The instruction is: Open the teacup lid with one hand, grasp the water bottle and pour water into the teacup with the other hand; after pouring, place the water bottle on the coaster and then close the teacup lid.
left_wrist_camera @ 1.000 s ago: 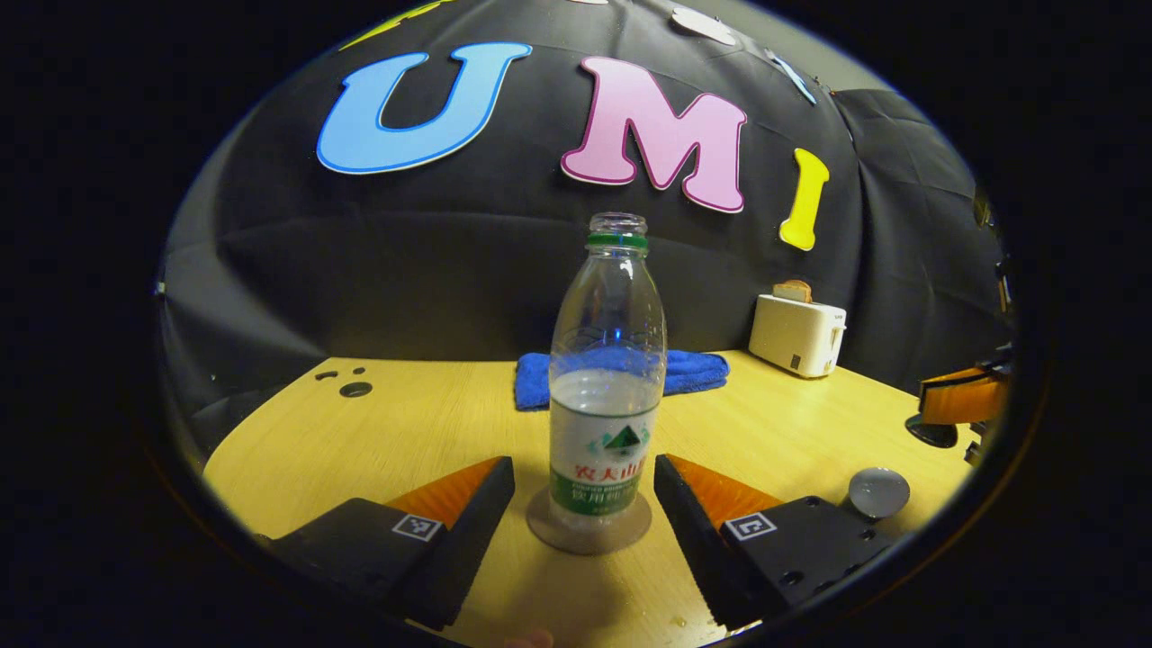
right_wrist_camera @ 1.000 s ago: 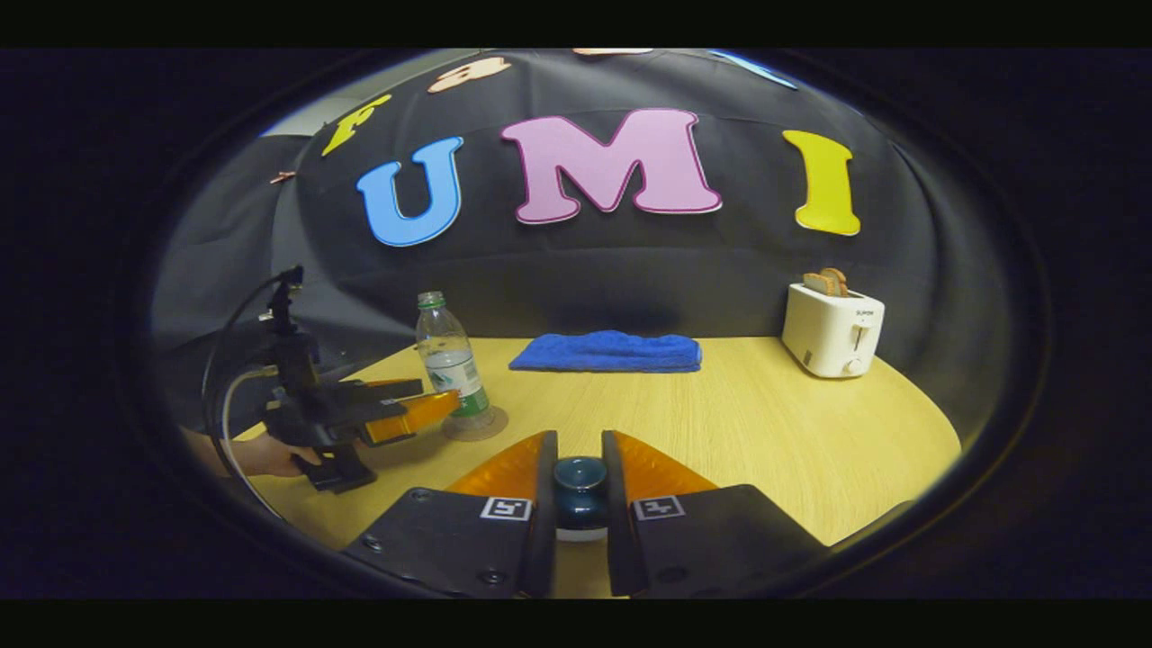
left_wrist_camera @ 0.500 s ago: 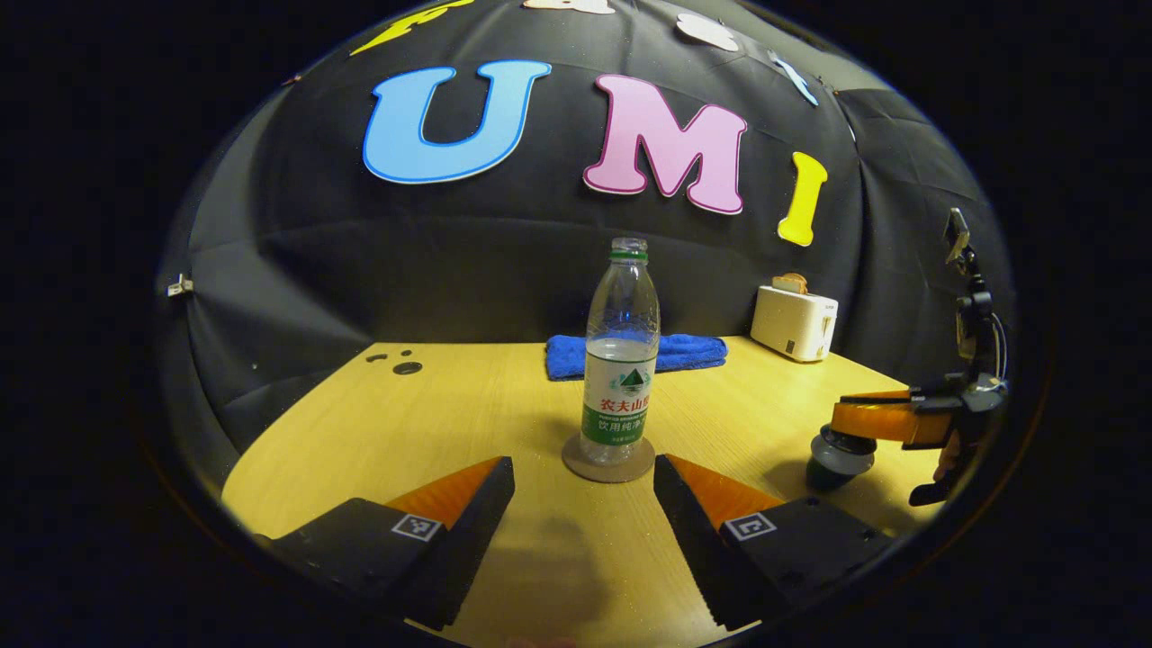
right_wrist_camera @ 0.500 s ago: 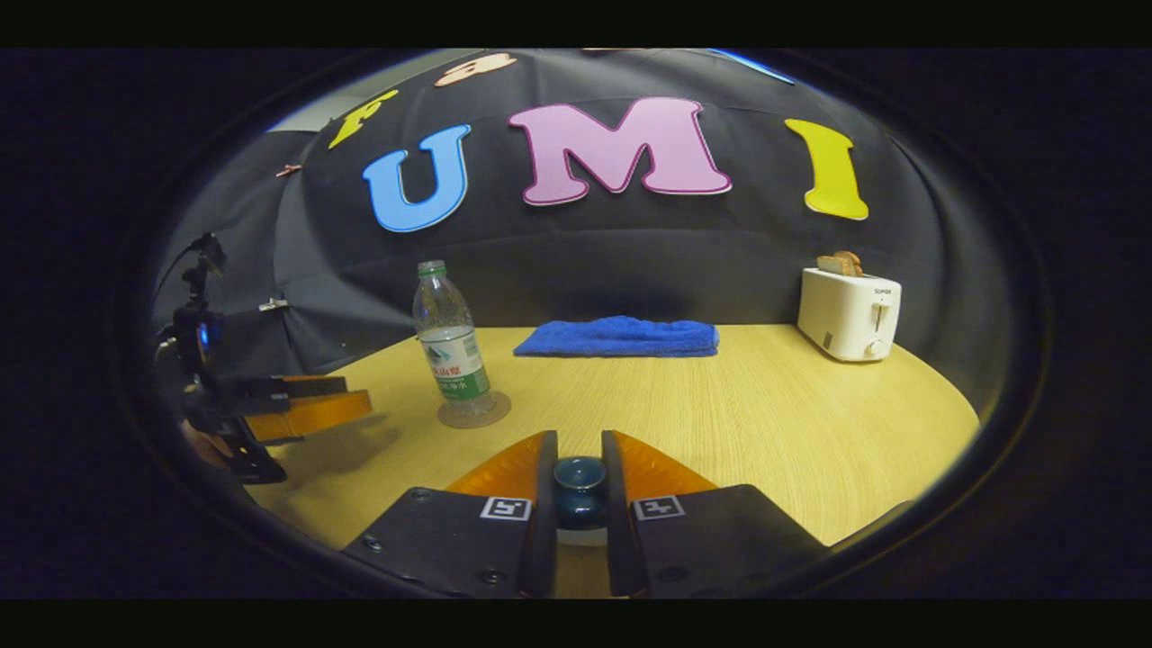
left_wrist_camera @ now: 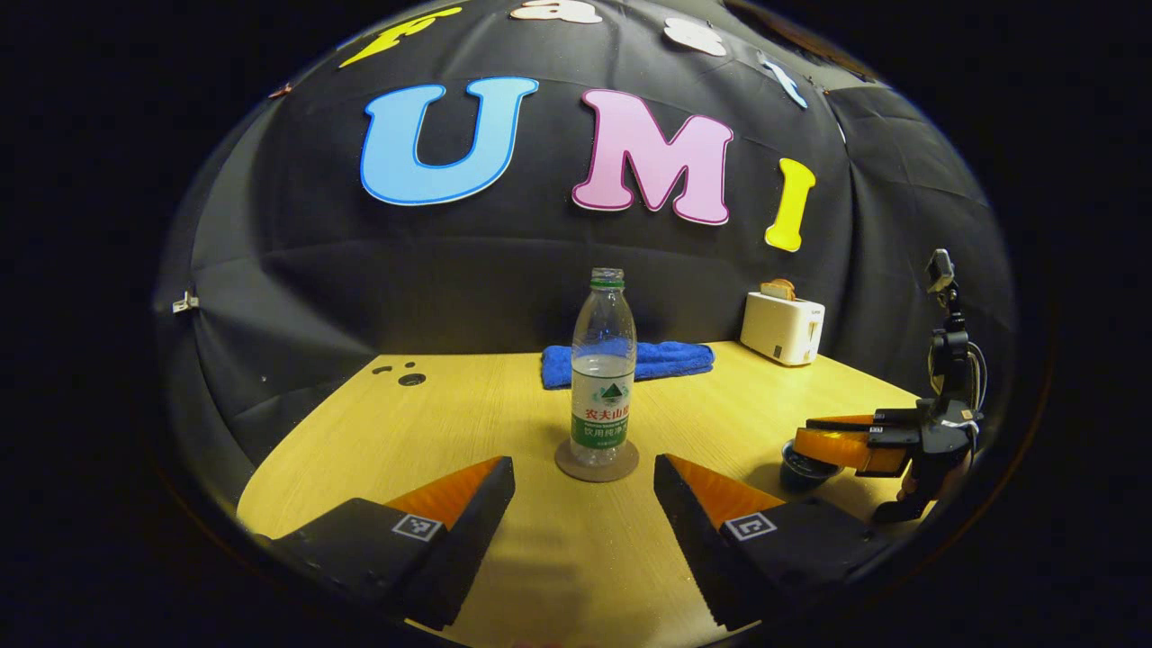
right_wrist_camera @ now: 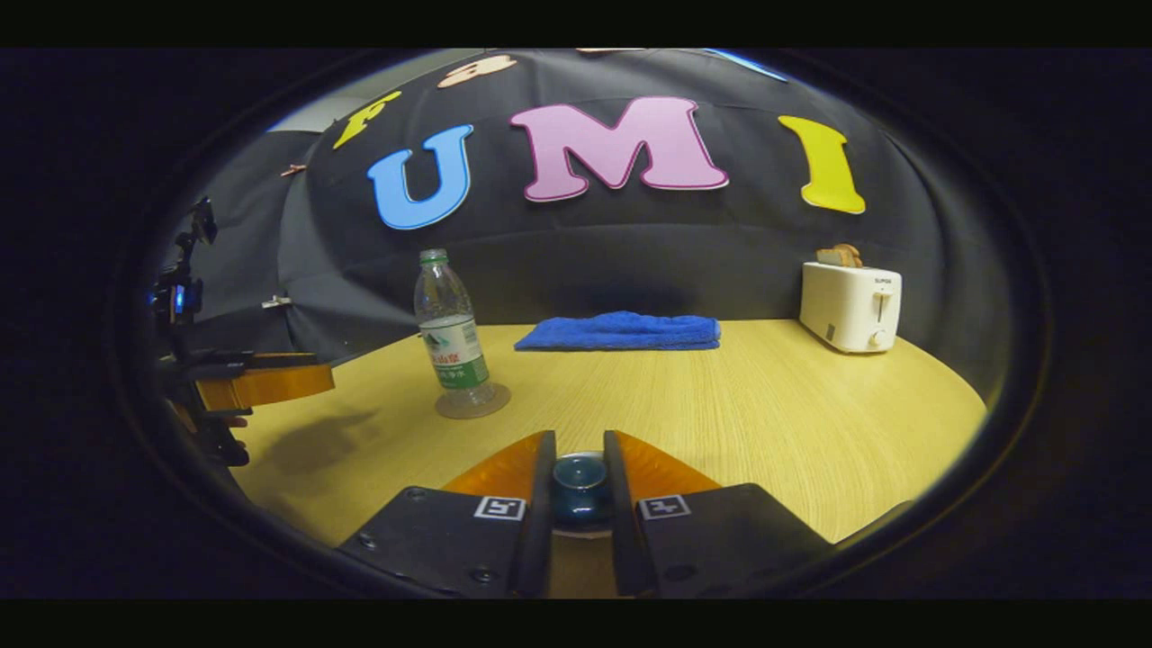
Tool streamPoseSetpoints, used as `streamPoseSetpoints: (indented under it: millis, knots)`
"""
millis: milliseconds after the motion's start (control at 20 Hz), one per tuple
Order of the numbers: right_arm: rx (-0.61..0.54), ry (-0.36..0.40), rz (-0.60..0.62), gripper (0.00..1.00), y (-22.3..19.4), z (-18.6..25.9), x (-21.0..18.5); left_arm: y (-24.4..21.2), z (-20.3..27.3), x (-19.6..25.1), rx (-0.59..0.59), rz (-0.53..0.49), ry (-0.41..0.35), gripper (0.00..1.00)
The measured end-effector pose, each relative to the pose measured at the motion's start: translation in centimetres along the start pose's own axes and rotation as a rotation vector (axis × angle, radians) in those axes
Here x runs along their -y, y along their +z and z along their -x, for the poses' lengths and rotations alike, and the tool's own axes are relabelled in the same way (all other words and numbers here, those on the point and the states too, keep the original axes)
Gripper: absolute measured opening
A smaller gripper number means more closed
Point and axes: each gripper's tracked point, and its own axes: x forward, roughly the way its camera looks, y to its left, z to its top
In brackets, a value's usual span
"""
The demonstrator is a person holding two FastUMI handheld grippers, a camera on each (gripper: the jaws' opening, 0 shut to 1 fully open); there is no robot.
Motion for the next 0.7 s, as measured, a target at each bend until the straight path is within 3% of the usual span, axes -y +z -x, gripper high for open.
streamPoseSetpoints:
  millis: [200, 250, 350, 400, 700]
  knots:
    - [0.026, 0.001, 0.005, 0.4, 1.1, 0.5, 0.3, 0.3, 0.5, 0.6, -0.005, 0.01, 0.004, 0.98]
    - [0.024, 0.002, -0.004, 0.58, 1.9, 1.0, 0.3, 0.6, 1.1, 0.6, -0.01, 0.014, 0.009, 0.98]
    - [0.037, -0.001, -0.005, 0.76, 4.2, 2.3, 0.3, 2.2, 2.7, 0.6, -0.014, 0.019, 0.031, 0.98]
    - [0.043, -0.001, -0.011, 0.98, 5.6, 3.2, 0.3, 3.2, 3.4, 0.6, -0.011, 0.024, 0.045, 0.98]
    - [0.115, -0.042, 0.061, 0.99, 14.7, 8.9, 0.9, 10.6, 8.4, 1.9, 0.041, 0.002, 0.162, 0.98]
